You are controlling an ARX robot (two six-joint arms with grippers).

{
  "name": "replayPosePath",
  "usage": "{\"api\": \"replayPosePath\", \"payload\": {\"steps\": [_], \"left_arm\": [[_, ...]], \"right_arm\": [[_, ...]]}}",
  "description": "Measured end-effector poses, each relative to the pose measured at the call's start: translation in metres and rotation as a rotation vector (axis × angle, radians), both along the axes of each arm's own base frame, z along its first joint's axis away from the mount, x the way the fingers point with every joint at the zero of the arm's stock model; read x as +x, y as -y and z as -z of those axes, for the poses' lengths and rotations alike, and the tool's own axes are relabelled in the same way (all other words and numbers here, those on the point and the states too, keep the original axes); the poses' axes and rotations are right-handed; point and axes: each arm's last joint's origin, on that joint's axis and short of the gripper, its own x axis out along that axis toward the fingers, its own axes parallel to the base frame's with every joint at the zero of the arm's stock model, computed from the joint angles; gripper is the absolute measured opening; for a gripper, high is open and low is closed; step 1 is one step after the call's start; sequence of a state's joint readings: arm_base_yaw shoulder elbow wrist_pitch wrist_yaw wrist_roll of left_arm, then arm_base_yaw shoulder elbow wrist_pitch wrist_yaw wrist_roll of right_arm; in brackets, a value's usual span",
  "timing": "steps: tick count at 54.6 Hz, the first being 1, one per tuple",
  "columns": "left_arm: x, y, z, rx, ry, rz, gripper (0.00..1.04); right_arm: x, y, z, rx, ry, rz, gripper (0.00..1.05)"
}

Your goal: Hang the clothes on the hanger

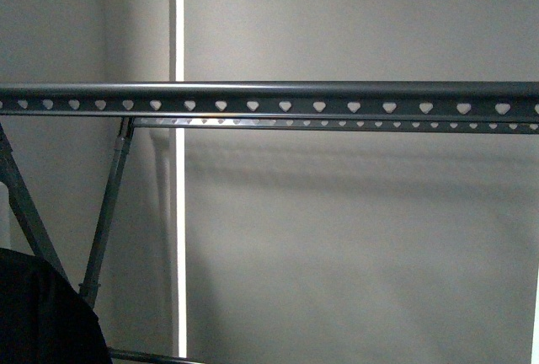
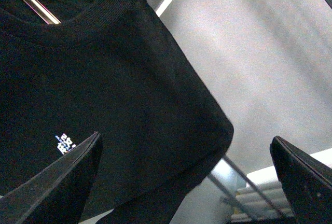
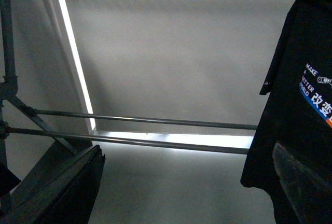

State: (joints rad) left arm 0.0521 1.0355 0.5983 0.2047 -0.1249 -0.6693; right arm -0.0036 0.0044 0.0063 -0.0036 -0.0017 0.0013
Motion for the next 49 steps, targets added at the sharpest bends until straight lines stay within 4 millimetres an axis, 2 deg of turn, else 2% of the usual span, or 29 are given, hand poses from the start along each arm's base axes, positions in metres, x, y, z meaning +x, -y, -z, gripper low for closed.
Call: {"api": "replayPosePath", "payload": {"steps": [12, 29, 34, 36, 40, 45, 49], "left_arm": [[0.065, -0.008, 0.0, -0.113, -0.056, -0.205, 0.98], [0.126, -0.013, -0.006, -0.113, -0.054, -0.287, 0.98], [0.135, -0.014, -0.006, -0.107, -0.069, -0.3, 0.81], [0.137, -0.014, -0.006, -0.107, -0.075, -0.297, 0.71], [0.136, -0.013, -0.004, -0.108, -0.092, -0.285, 0.59], [0.131, -0.011, 0.001, -0.111, -0.129, -0.241, 0.4], [0.124, -0.01, 0.007, -0.107, -0.155, -0.203, 0.29]], "right_arm": [[0.0, 0.0, 0.0, 0.0, 0.0, 0.0, 0.97], [0.0, 0.0, 0.0, 0.0, 0.0, 0.0, 0.97], [0.0, 0.0, 0.0, 0.0, 0.0, 0.0, 0.97], [0.0, 0.0, 0.0, 0.0, 0.0, 0.0, 0.97], [0.0, 0.0, 0.0, 0.0, 0.0, 0.0, 0.97], [0.0, 0.0, 0.0, 0.0, 0.0, 0.0, 0.97], [0.0, 0.0, 0.0, 0.0, 0.0, 0.0, 0.97]]}}
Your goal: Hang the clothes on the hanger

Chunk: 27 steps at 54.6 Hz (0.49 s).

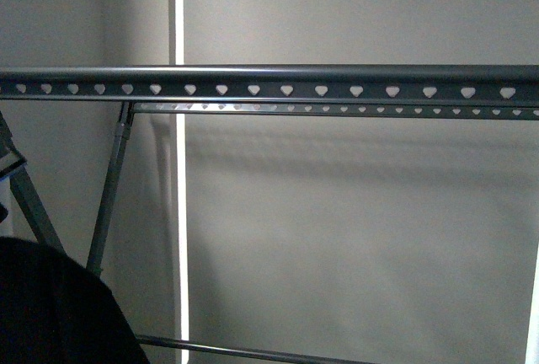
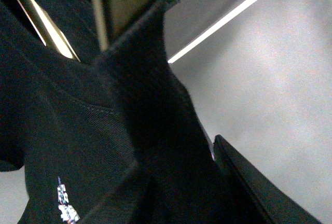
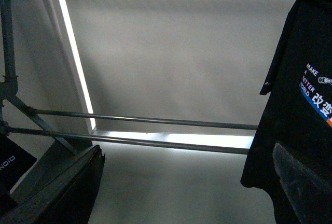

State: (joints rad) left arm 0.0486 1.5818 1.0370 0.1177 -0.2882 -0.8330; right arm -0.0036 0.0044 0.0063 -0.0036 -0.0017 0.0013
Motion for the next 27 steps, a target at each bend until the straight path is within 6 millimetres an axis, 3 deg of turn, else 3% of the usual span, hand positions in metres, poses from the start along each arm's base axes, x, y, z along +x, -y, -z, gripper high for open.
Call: {"api": "replayPosePath", "payload": {"steps": [9, 13, 19, 27], "left_arm": [[-0.039, 0.004, 0.016, -0.016, -0.063, 0.169, 0.04], [-0.06, 0.007, 0.022, 0.0, -0.098, 0.282, 0.04], [-0.107, 0.016, 0.037, 0.034, -0.175, 0.579, 0.04], [-0.142, 0.015, 0.046, 0.125, -0.207, 0.91, 0.04]], "right_arm": [[0.0, 0.0, 0.0, 0.0, 0.0, 0.0, 0.97], [0.0, 0.0, 0.0, 0.0, 0.0, 0.0, 0.97], [0.0, 0.0, 0.0, 0.0, 0.0, 0.0, 0.97], [0.0, 0.0, 0.0, 0.0, 0.0, 0.0, 0.97]]}}
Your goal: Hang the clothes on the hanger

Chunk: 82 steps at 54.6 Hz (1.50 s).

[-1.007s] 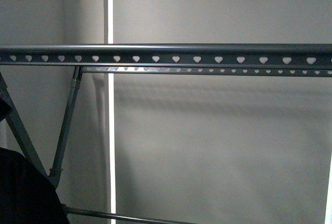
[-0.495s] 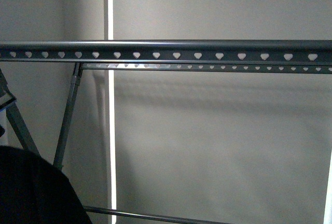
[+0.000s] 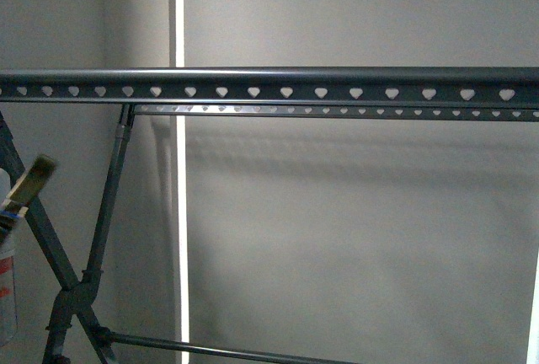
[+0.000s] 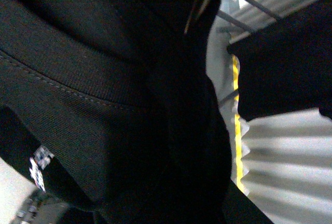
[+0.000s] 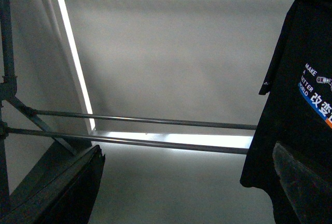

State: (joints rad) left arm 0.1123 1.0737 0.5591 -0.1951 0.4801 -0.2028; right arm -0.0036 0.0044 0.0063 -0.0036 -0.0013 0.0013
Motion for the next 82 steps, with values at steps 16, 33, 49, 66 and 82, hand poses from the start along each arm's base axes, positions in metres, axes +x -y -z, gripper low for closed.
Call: {"api": "replayPosePath", "payload": {"steps": [16, 33, 49, 66, 82], "left_arm": [[0.034, -0.008, -0.048, 0.46, 0.383, 0.506, 0.04], [0.094, 0.032, -0.095, 0.941, 1.006, 0.945, 0.04], [0.133, 0.087, -0.1, 1.18, 1.307, 1.081, 0.04], [0.128, 0.122, -0.093, 1.259, 1.438, 1.202, 0.04], [0.128, 0.121, -0.093, 1.273, 1.448, 1.202, 0.04]], "right_arm": [[0.0, 0.0, 0.0, 0.0, 0.0, 0.0, 0.97], [0.0, 0.0, 0.0, 0.0, 0.0, 0.0, 0.97], [0.0, 0.0, 0.0, 0.0, 0.0, 0.0, 0.97], [0.0, 0.0, 0.0, 0.0, 0.0, 0.0, 0.97], [0.0, 0.0, 0.0, 0.0, 0.0, 0.0, 0.97]]}}
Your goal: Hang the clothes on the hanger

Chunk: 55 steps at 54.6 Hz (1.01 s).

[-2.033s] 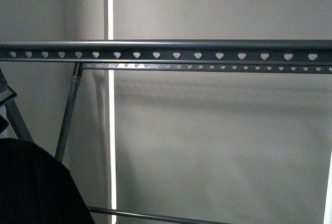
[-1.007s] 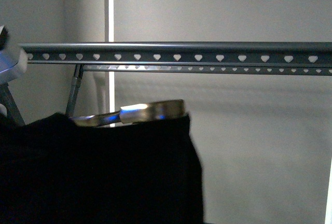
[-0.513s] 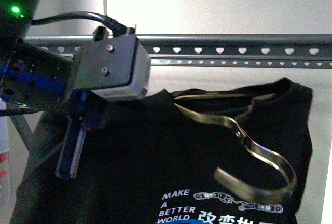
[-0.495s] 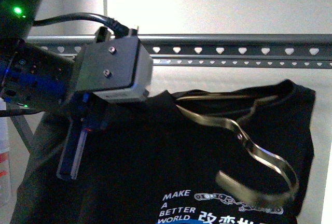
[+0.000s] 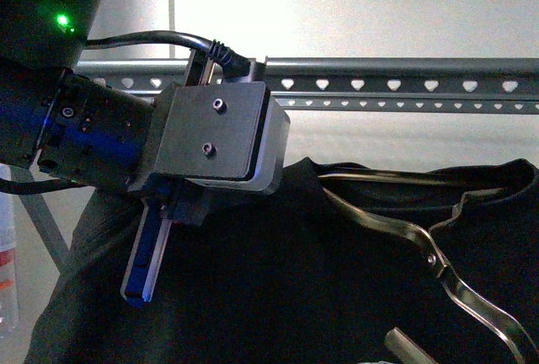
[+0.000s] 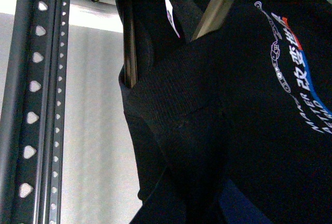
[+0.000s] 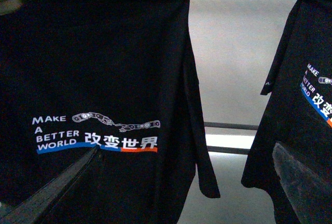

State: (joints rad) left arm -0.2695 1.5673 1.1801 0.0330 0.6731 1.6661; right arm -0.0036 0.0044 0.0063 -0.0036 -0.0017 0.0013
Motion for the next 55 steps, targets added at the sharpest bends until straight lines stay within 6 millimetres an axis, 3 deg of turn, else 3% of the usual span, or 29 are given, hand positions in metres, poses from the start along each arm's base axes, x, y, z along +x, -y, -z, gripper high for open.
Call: {"api": "replayPosePath", "payload": {"steps": [4, 8, 13, 18, 24, 30, 35, 41, 47, 55], "left_arm": [[0.0, 0.0, 0.0, 0.0, 0.001, 0.001, 0.04], [0.0, 0.0, 0.0, 0.001, 0.0, 0.001, 0.04], [-0.001, 0.002, 0.0, 0.003, 0.003, 0.008, 0.04], [-0.001, 0.002, 0.0, 0.004, 0.007, 0.012, 0.04], [0.0, -0.001, 0.001, 0.006, 0.007, 0.001, 0.04], [0.0, -0.002, 0.001, 0.007, 0.008, -0.002, 0.04], [0.0, 0.002, 0.001, 0.007, 0.007, 0.009, 0.04], [-0.001, 0.002, 0.001, 0.007, 0.008, 0.013, 0.04], [0.0, 0.001, 0.001, 0.008, 0.008, 0.009, 0.04], [0.0, 0.0, 0.001, 0.009, 0.009, 0.006, 0.04]], "right_arm": [[0.0, 0.0, 0.0, 0.003, -0.008, -0.015, 0.97], [0.004, 0.007, -0.003, 0.086, -0.23, -0.203, 0.97], [0.023, 0.032, -0.019, 0.109, -0.301, -0.245, 0.97], [0.043, 0.059, -0.035, 0.027, -0.28, -0.228, 0.97], [0.086, 0.097, -0.055, -0.261, -0.259, -0.178, 0.97], [0.125, 0.113, -0.067, -0.607, -0.219, -0.21, 0.97], [0.151, 0.106, -0.087, -0.912, -0.156, -0.31, 0.97], [0.172, 0.079, -0.12, -1.181, -0.027, -0.419, 0.97], [0.187, 0.052, -0.142, -1.299, 0.058, -0.476, 0.97], [0.195, 0.031, -0.147, -1.341, 0.037, -0.553, 0.97]]}}
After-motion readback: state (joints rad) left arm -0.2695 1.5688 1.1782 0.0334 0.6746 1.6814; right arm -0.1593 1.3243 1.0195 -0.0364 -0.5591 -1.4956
